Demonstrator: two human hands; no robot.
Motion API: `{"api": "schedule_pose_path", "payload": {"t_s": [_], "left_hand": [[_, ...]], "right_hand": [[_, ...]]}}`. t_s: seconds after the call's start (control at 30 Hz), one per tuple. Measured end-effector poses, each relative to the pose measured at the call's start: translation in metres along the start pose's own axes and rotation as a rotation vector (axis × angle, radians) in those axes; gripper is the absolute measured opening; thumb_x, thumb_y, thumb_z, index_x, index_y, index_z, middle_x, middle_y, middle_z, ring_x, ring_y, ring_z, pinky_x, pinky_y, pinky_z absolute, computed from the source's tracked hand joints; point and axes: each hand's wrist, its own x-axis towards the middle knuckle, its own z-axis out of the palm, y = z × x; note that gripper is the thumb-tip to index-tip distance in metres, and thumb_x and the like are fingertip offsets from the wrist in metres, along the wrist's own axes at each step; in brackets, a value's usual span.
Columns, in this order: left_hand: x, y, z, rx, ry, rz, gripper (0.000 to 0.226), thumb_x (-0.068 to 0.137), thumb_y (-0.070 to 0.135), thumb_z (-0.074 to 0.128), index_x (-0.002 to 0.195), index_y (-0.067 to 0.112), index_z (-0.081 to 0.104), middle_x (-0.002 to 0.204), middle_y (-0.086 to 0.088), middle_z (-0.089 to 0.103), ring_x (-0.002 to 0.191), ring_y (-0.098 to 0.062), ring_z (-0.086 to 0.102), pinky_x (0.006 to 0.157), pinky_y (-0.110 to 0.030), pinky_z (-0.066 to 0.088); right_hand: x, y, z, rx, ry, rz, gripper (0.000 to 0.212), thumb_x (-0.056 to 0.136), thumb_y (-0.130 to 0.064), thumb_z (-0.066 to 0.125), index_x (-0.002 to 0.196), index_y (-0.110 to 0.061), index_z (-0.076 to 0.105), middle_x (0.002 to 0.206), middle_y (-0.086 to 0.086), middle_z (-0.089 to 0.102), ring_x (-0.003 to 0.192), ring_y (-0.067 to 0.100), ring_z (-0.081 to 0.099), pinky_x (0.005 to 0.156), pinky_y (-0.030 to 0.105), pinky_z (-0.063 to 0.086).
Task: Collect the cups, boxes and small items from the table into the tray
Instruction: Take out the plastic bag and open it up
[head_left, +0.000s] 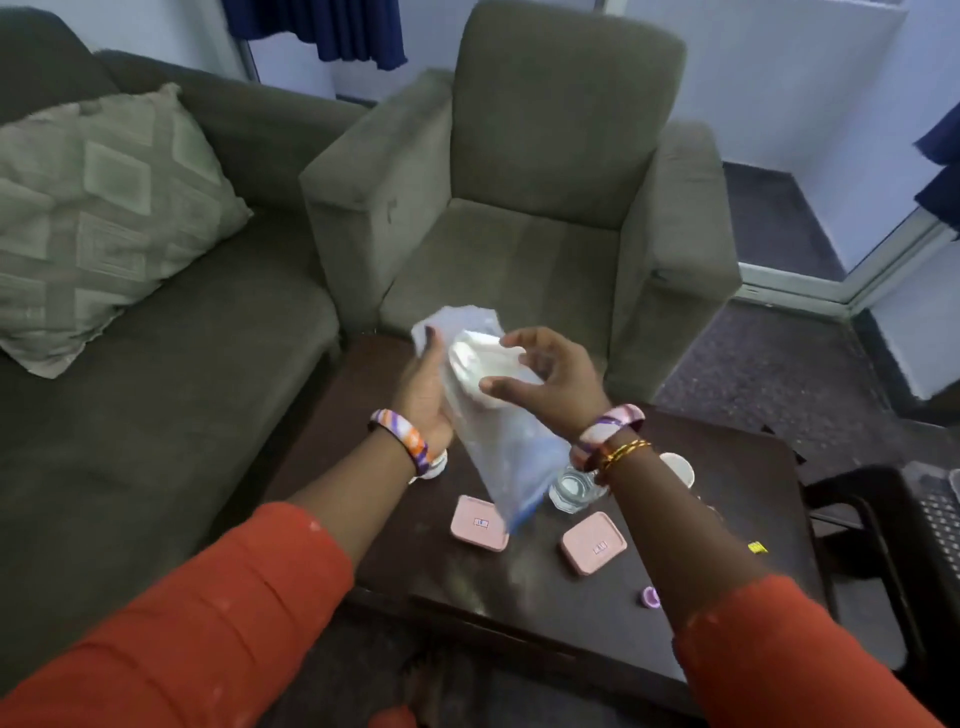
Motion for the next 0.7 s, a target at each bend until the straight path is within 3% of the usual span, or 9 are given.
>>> {"api": "schedule_pose_path", "payload": {"t_s": [0.03, 0.07, 0.13, 0.17, 0.33, 0.5, 0.6, 0.67, 0.7], "left_hand": [[0.003, -0.001, 0.003, -0.023, -0.048, -0.016, 0.041, 0.088, 0.061, 0.033, 0.087, 0.027, 0.056, 0.068, 0.013, 0.073, 0.073, -0.004, 0.066, 0.073, -0.024, 0.054], [-0.001, 0.0, 0.007, -0.009, -0.048, -0.001, 0.043, 0.085, 0.057, 0.045, 0.094, 0.019, 0.063, 0.079, 0.005, 0.077, 0.078, -0.011, 0.071, 0.077, -0.028, 0.057], [-0.001, 0.001, 0.007, -0.065, 0.019, 0.071, 0.048, 0.078, 0.038, 0.066, 0.11, 0.002, 0.064, 0.112, -0.018, 0.069, 0.099, -0.031, 0.066, 0.092, -0.042, 0.051], [-0.001, 0.001, 0.007, -0.094, 0.02, 0.081, 0.046, 0.078, 0.026, 0.069, 0.114, -0.001, 0.061, 0.118, -0.023, 0.064, 0.101, -0.035, 0.063, 0.095, -0.046, 0.048], [0.0, 0.0, 0.006, -0.073, -0.007, 0.045, 0.016, 0.076, -0.001, 0.065, 0.091, 0.005, 0.067, 0.086, -0.011, 0.066, 0.082, -0.024, 0.064, 0.081, -0.036, 0.052], [-0.009, 0.0, 0.007, -0.083, -0.128, 0.034, 0.038, 0.083, 0.004, 0.06, 0.121, -0.002, 0.056, 0.11, -0.019, 0.062, 0.098, -0.031, 0.062, 0.094, -0.047, 0.05], [-0.009, 0.001, 0.004, -0.104, -0.162, -0.077, 0.043, 0.089, 0.014, 0.054, 0.129, 0.0, 0.049, 0.119, -0.019, 0.059, 0.099, -0.028, 0.061, 0.083, -0.041, 0.054], [-0.01, 0.003, 0.002, -0.095, -0.145, -0.176, 0.039, 0.091, 0.019, 0.052, 0.125, 0.002, 0.053, 0.117, -0.017, 0.063, 0.095, -0.024, 0.064, 0.08, -0.036, 0.056], [-0.011, 0.004, 0.001, -0.08, -0.143, -0.213, 0.032, 0.091, 0.02, 0.052, 0.117, 0.002, 0.058, 0.105, -0.015, 0.069, 0.086, -0.023, 0.068, 0.076, -0.033, 0.057]], "right_hand": [[0.003, -0.001, 0.004, -0.024, -0.014, 0.005, 0.049, 0.06, -0.019, 0.085, 0.102, -0.019, 0.061, 0.103, -0.001, 0.061, 0.095, 0.019, 0.06, 0.08, 0.028, 0.051], [0.006, -0.002, 0.005, -0.027, -0.001, 0.012, 0.055, 0.061, -0.02, 0.085, 0.109, -0.017, 0.059, 0.107, -0.001, 0.06, 0.098, 0.018, 0.06, 0.081, 0.025, 0.05], [0.01, -0.002, 0.004, -0.009, 0.043, 0.031, 0.065, 0.062, -0.02, 0.084, 0.119, -0.016, 0.053, 0.108, -0.002, 0.058, 0.098, 0.017, 0.06, 0.077, 0.022, 0.051], [0.012, -0.001, 0.003, 0.015, 0.06, 0.052, 0.068, 0.062, -0.021, 0.084, 0.122, -0.017, 0.051, 0.108, -0.002, 0.057, 0.096, 0.017, 0.06, 0.075, 0.022, 0.051], [0.015, 0.002, 0.003, -0.046, 0.158, 0.151, 0.071, 0.061, -0.033, 0.083, 0.123, -0.018, 0.052, 0.121, 0.004, 0.054, 0.096, 0.017, 0.055, 0.076, 0.025, 0.048], [0.011, 0.004, -0.01, -0.071, 0.174, 0.175, 0.06, 0.064, -0.032, 0.081, 0.117, -0.017, 0.059, 0.121, 0.006, 0.062, 0.108, 0.023, 0.059, 0.088, 0.033, 0.053], [0.006, -0.003, -0.025, -0.021, -0.068, 0.151, 0.067, 0.065, -0.021, 0.083, 0.125, -0.016, 0.055, 0.118, 0.004, 0.062, 0.103, 0.02, 0.062, 0.089, 0.033, 0.054], [0.0, -0.007, -0.037, -0.051, -0.3, 0.162, 0.078, 0.067, -0.011, 0.081, 0.135, -0.02, 0.045, 0.113, 0.002, 0.062, 0.091, 0.014, 0.061, 0.073, 0.027, 0.055], [-0.003, -0.009, -0.043, -0.065, -0.383, 0.182, 0.079, 0.068, -0.007, 0.079, 0.137, -0.022, 0.042, 0.109, 0.0, 0.063, 0.086, 0.012, 0.061, 0.066, 0.026, 0.054]]}}
